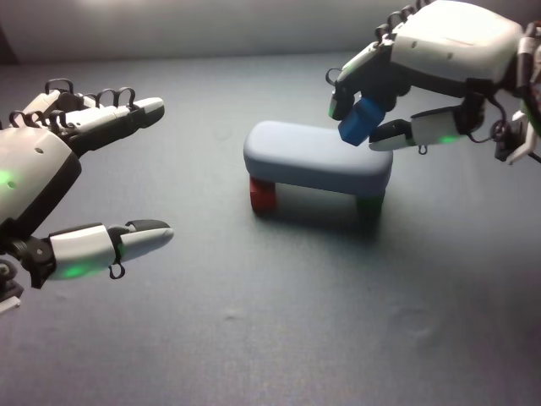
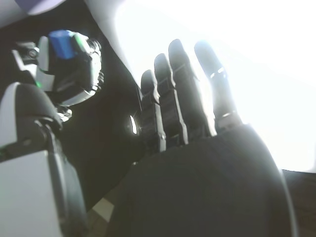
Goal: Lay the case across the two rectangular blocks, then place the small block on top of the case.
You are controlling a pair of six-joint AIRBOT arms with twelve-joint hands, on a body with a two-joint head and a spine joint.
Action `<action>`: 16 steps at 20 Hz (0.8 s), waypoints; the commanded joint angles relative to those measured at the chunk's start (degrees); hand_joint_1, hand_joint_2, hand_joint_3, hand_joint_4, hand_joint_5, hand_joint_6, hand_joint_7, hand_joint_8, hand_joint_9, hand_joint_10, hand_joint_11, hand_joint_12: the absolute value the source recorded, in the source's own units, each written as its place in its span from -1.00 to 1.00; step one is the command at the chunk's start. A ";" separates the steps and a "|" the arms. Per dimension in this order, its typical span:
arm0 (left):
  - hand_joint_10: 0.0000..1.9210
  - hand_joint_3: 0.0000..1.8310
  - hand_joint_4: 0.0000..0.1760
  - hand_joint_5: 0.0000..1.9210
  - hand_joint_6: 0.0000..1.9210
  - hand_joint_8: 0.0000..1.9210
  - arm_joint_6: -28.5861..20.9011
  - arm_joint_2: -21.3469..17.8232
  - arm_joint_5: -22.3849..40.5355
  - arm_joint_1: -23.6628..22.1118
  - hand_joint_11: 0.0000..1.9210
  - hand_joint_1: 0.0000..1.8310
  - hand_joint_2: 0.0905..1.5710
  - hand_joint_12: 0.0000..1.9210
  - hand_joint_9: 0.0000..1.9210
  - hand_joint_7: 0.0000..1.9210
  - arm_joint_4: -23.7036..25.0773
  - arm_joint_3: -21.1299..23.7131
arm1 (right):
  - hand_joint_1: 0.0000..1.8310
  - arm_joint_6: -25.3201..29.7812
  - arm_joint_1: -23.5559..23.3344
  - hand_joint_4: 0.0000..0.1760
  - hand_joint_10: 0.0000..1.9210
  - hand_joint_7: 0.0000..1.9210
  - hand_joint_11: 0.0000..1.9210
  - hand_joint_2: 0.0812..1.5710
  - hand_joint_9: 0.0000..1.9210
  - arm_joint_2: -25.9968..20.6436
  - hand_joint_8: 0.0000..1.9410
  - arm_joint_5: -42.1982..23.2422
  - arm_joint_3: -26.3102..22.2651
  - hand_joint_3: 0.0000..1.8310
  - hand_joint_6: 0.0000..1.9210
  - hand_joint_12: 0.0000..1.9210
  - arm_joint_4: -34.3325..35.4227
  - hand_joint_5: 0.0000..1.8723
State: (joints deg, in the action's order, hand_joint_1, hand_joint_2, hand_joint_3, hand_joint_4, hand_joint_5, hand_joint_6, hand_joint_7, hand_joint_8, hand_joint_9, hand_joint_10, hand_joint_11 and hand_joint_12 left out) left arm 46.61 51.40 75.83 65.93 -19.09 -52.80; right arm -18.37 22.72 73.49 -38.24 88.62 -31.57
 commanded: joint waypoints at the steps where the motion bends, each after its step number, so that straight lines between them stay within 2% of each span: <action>1: -1.00 -1.00 -1.00 -0.56 -1.00 -0.99 -0.34 0.40 6.89 -0.61 -0.99 -0.11 0.19 0.03 -0.50 -0.50 0.95 -0.20 | 0.37 -0.02 -0.88 -1.00 -0.29 0.32 -0.03 0.30 0.23 0.11 -0.49 -3.56 0.48 -1.00 0.03 0.35 1.57 0.07; 2: -1.00 -1.00 -1.00 -0.56 -1.00 -0.99 -0.40 0.45 6.78 -0.71 -0.99 -0.10 0.19 0.03 -0.50 -0.49 1.02 -0.27 | 0.39 -0.02 -1.16 -1.00 -0.33 0.40 -0.01 0.28 0.32 0.62 -0.55 -2.59 0.89 -1.00 -0.05 0.36 1.10 0.08; 4: -1.00 -1.00 -1.00 -0.56 -1.00 -1.00 -0.57 0.54 6.71 -0.79 -0.97 -0.11 0.19 0.01 -0.49 -0.48 1.11 -0.33 | 0.40 -0.02 -1.53 -1.00 -0.30 0.41 -0.01 0.27 0.33 1.55 -0.54 -1.28 1.71 -1.00 -0.13 0.42 0.56 0.11; 5: -1.00 -1.00 -1.00 -0.56 -1.00 -1.00 -0.63 0.59 6.66 -0.79 -0.95 -0.12 0.19 0.00 -0.48 -0.48 1.16 -0.35 | 0.37 -0.02 -1.74 -1.00 -0.14 0.28 -0.13 0.29 0.17 1.96 -0.31 -0.58 2.08 -1.00 -0.15 0.54 0.11 0.13; 6: -1.00 -1.00 -1.00 -0.56 -1.00 -1.00 -0.68 0.68 6.59 -0.79 -0.95 -0.12 0.19 0.00 -0.48 -0.48 1.23 -0.40 | 0.37 -0.02 -2.04 -1.00 -0.14 0.28 -0.13 0.29 0.17 2.37 -0.31 0.14 2.41 -1.00 -0.15 0.54 -0.44 0.13; 8: -1.00 -1.00 -1.00 -0.56 -1.00 -1.00 -0.73 0.73 6.47 -0.88 -1.00 -0.12 0.20 -0.01 -0.51 -0.50 1.34 -0.46 | 0.36 -0.02 -2.28 -1.00 0.12 0.16 -0.17 0.32 0.02 2.84 -0.07 0.99 2.83 -1.00 -0.24 0.67 -0.98 0.16; 9: -1.00 -1.00 -1.00 -0.57 -1.00 -1.00 -0.74 0.82 6.41 -0.99 -1.00 -0.11 0.22 0.04 -0.49 -0.49 1.40 -0.51 | 0.37 -0.02 -2.42 -1.00 0.21 0.16 -0.11 0.32 0.04 3.17 -0.05 1.50 3.14 -1.00 -0.24 0.72 -1.22 0.15; 12: -0.99 -1.00 -1.00 -0.57 -1.00 -1.00 -0.92 1.01 6.30 -1.15 -1.00 -0.13 0.22 0.05 -0.48 -0.48 1.58 -0.60 | 0.36 -0.02 -2.65 -1.00 0.15 0.18 -0.13 0.32 0.04 3.77 -0.12 2.69 3.80 -1.00 -0.18 0.67 -1.68 0.12; 15: -1.00 -1.00 -1.00 -0.59 -1.00 -1.00 -1.01 1.09 6.20 -1.19 -1.00 -0.15 0.22 -0.04 -0.49 -0.48 1.61 -0.62 | 0.35 -0.02 -2.71 -0.95 0.11 0.15 -0.17 0.33 0.02 3.93 -0.10 3.46 4.17 -1.00 -0.14 0.65 -1.77 0.12; 16: -1.00 -1.00 -1.00 -0.59 -1.00 -1.00 -1.04 1.10 6.20 -1.19 -1.00 -0.14 0.22 -0.04 -0.49 -0.48 1.61 -0.62 | 0.35 -0.02 -2.71 -0.88 0.06 0.17 -0.14 0.33 0.04 3.93 -0.17 3.52 4.19 -1.00 -0.04 0.60 -1.81 0.07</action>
State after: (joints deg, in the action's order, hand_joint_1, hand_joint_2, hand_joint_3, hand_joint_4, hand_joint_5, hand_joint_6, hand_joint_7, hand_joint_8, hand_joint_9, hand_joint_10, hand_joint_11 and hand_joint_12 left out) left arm 46.09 52.36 75.05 65.28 -18.44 -53.10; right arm -18.20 20.88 77.60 -30.20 92.58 -35.16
